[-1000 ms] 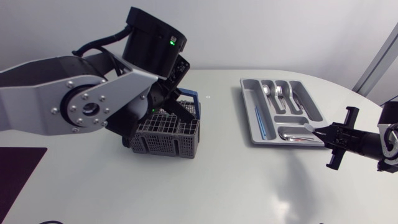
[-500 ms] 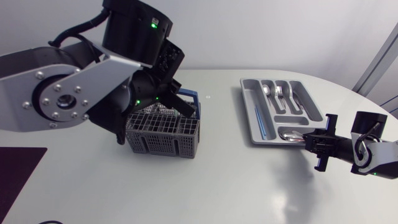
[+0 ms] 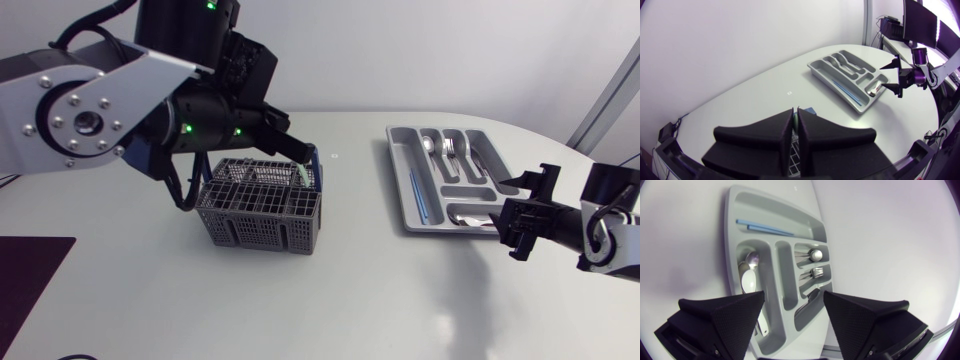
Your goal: Unload the cutlery basket into the drawer organizer.
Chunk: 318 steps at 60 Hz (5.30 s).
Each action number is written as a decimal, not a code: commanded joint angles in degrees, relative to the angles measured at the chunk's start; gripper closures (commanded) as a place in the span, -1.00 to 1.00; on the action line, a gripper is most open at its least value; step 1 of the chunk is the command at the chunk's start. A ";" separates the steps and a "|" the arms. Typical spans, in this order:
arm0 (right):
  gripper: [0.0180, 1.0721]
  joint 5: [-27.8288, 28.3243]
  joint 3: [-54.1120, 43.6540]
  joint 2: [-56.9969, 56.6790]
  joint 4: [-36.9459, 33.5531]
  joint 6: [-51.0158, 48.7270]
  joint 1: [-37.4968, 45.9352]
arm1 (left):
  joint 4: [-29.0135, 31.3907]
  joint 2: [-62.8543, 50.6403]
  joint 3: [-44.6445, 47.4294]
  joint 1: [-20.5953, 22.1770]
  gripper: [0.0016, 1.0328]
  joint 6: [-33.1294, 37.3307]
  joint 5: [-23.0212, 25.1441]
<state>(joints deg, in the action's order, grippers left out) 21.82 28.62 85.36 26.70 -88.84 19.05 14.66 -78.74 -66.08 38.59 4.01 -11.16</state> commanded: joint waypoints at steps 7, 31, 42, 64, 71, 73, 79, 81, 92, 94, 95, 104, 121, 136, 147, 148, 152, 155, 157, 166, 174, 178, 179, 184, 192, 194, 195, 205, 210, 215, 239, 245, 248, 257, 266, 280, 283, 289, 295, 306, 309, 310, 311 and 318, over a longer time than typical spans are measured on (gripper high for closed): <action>-0.83 6.13 2.32 -15.14 -16.59 12.20 0.73 | -0.24 -1.86 -2.56 -2.11 0.92 -4.71 6.06; -0.67 13.16 7.41 -30.78 -41.55 32.76 -9.38 | -1.74 -7.92 -5.28 -6.60 0.92 -9.72 21.79; -0.46 13.42 7.59 -32.19 -43.31 40.50 -18.70 | -1.74 -10.47 -6.60 -7.56 0.92 -11.04 28.30; -0.46 13.07 11.81 -25.77 -41.29 53.68 -31.09 | -4.20 -12.40 -6.60 -6.51 0.92 -11.75 34.10; -0.46 13.24 13.92 -23.40 -41.11 57.28 -33.11 | -5.78 -12.40 -5.99 -5.54 0.92 -12.10 34.10; -0.46 13.24 14.62 -22.52 -41.02 58.60 -33.55 | -6.31 -12.32 -5.81 -5.37 0.92 -12.18 34.10; -0.46 13.24 16.47 -19.80 -40.23 62.03 -35.04 | -7.18 -12.40 -5.72 -4.66 0.92 -12.62 34.10; -0.46 12.80 16.91 -19.18 -39.09 63.26 -35.75 | -7.36 -12.49 -5.72 -4.40 0.92 -12.62 34.19; -0.45 11.66 19.72 -15.14 -35.93 66.95 -37.24 | -7.36 -13.46 -6.07 -3.61 0.92 -12.80 34.19; -0.45 11.49 20.16 -14.61 -35.40 67.66 -37.33 | -7.36 -13.55 -5.99 -3.43 0.92 -12.89 34.19; -0.42 11.40 20.42 -14.17 -35.22 67.83 -37.59 | -7.36 -13.55 -5.99 -3.43 0.92 -12.80 34.19; -0.28 10.87 21.74 -12.06 -34.17 68.89 -38.82 | -7.36 -13.55 -5.99 -3.43 0.92 -12.89 34.27; 0.02 5.60 21.83 -10.30 -31.09 69.24 -42.25 | -7.27 -13.55 -6.16 -2.99 0.92 -13.15 34.54; 0.51 3.05 21.65 -10.04 -30.30 69.15 -44.01 | -7.27 -13.55 -5.99 -3.26 0.92 -13.15 34.54; 0.73 1.99 21.30 -10.04 -30.21 68.80 -44.71 | -7.10 -13.46 -5.90 -3.26 0.92 -13.24 34.54; 0.74 1.91 21.30 -10.04 -30.21 68.80 -44.80 | -7.10 -13.37 -5.90 -3.26 0.92 -13.24 34.54; 0.79 1.73 21.12 -10.04 -30.21 68.45 -45.06 | -7.10 -13.37 -5.90 -3.34 0.92 -13.24 34.54; 0.81 1.64 20.95 -10.13 -30.21 68.36 -45.24 | -7.10 -13.28 -5.90 -3.43 0.92 -13.33 34.54; 0.81 1.55 20.95 -10.13 -30.21 68.36 -45.33 | -7.01 -13.19 -5.90 -3.52 0.92 -13.33 34.54; 0.86 1.29 20.86 -10.04 -30.21 68.36 -45.50 | -6.83 -12.58 -5.81 -3.70 0.92 -13.33 34.54; 0.86 1.29 20.77 -10.13 -30.21 68.18 -45.77 | -6.83 -12.49 -5.63 -3.78 0.90 -13.42 34.54; 0.86 1.29 20.60 -10.22 -30.21 68.10 -45.94 | -6.83 -12.49 -5.63 -3.78 0.80 -13.59 34.54; 0.86 1.29 20.60 -10.22 -30.21 68.10 -45.94 | -6.83 -12.49 -5.63 -3.87 0.70 -13.59 34.54; 0.86 1.47 20.07 -10.57 -30.21 67.83 -46.21 | -6.83 -12.40 -5.81 -4.14 0.14 -13.77 34.89; 0.86 1.64 19.02 -11.27 -30.39 67.04 -46.38 | -6.83 -11.79 -6.34 -5.01 -0.70 -14.12 34.89; 0.86 1.73 18.75 -11.53 -30.57 66.69 -46.29 | -6.83 -11.44 -6.51 -5.45 -0.82 -14.12 34.89; 0.86 1.73 18.58 -11.71 -30.65 66.51 -46.29 | -6.83 -11.35 -6.60 -5.81 -0.86 -14.21 34.89; 0.86 3.84 16.47 -13.73 -33.20 61.42 -43.66 | -6.83 -9.41 -7.22 -8.88 -0.91 -14.03 34.89; 0.86 6.65 15.24 -14.52 -34.08 57.55 -39.35 | -6.74 -8.01 -7.30 -10.73 -0.91 -13.42 34.89; 0.86 11.31 14.71 -14.96 -36.81 52.19 -33.55 | -6.74 -6.51 -6.95 -12.48 -0.91 -11.75 34.80; 0.86 19.57 17.43 -5.38 -43.92 18.88 -7.10 | 0.37 -3.17 -4.67 -21.80 -0.91 -0.50 26.89; 0.86 18.43 17.96 -1.43 -42.96 12.55 -4.19 | 0.37 -2.38 -2.03 -23.82 -0.91 2.14 25.57; 0.86 16.67 18.05 0.51 -40.76 10.70 -3.32 | 0.37 -2.30 -1.15 -24.79 -0.91 3.37 25.22; 0.87 13.33 19.02 5.78 -35.75 5.87 -0.42 | 0.37 -1.86 1.40 -27.95 -0.91 6.62 23.55; 0.88 10.26 21.56 11.84 -33.29 2.35 1.08 | 0.37 -1.15 3.33 -31.03 -0.91 8.73 23.46; 0.87 6.04 24.38 16.85 -31.27 0.07 1.61 | 0.29 -0.27 6.49 -34.11 -0.91 10.93 23.55; 0.82 5.16 24.38 17.03 -30.83 0.07 1.69 | 0.29 -0.10 6.85 -34.55 -0.91 11.11 23.46; 0.28 3.49 23.94 17.38 -29.60 -0.55 1.61 | 0.37 0.08 7.46 -35.69 -0.91 11.63 23.46; -0.54 2.70 24.20 16.94 -29.51 0.24 1.69 | 0.55 0.17 8.43 -36.65 -0.91 12.42 23.46; -0.77 4.19 21.65 7.71 -29.95 6.92 0.46 | 0.55 0.25 10.45 -39.20 -0.91 14.09 23.55; -0.77 4.89 20.51 4.20 -30.30 9.91 -0.94 | 0.55 0.34 11.24 -39.73 -0.90 14.62 23.55; -0.77 5.25 19.98 2.88 -30.65 10.88 -1.65 | 0.46 0.34 11.50 -39.99 -0.90 14.71 23.55; -0.77 5.42 19.37 1.65 -31.09 11.58 -2.44 | 0.46 0.43 11.86 -40.26 -0.90 14.89 23.55; -0.66 5.51 15.15 -6.70 -34.26 18.44 -10.08 | 0.37 0.52 13.88 -42.19 -0.82 15.85 24.17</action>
<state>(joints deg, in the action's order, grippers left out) 26.76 47.64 83.13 -5.04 -75.96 13.67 14.74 -79.09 -54.61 -2.24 18.11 12.78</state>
